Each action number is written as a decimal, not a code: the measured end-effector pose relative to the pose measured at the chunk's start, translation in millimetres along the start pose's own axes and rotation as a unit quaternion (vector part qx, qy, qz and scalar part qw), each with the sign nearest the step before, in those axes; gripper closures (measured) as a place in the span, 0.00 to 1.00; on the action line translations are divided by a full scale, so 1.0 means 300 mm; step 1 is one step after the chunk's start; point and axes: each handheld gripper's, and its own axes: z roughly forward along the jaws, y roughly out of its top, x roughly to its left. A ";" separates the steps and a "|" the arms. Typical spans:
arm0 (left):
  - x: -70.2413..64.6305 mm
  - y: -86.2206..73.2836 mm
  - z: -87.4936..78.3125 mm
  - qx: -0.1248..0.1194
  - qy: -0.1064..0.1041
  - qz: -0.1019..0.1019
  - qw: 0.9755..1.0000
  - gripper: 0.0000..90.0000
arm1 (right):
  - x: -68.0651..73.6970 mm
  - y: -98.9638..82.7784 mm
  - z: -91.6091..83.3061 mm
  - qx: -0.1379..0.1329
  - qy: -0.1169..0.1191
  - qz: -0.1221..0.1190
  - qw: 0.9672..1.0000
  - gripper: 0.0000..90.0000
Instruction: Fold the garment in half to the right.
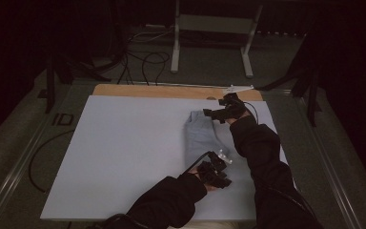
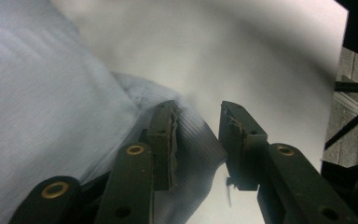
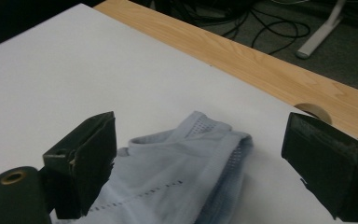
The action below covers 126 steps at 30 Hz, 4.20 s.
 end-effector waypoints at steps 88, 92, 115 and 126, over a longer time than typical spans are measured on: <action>0.406 -0.726 -0.712 -0.173 0.115 -0.016 0.978 0.00 | 0.201 -0.519 -0.341 -0.046 0.061 -0.018 0.997 0.11; 0.425 -0.777 -0.730 -0.173 0.120 -0.038 0.977 0.00 | 0.190 -0.554 -0.354 -0.041 0.050 -0.009 0.998 0.11; 0.445 -0.869 -0.754 -0.163 0.158 -0.087 0.970 0.00 | 0.195 -0.671 -0.368 -0.007 0.007 0.015 1.000 0.11; 0.442 -0.874 -0.756 -0.171 0.158 -0.089 0.968 0.00 | 0.200 -0.664 -0.365 -0.008 0.005 0.006 1.000 0.11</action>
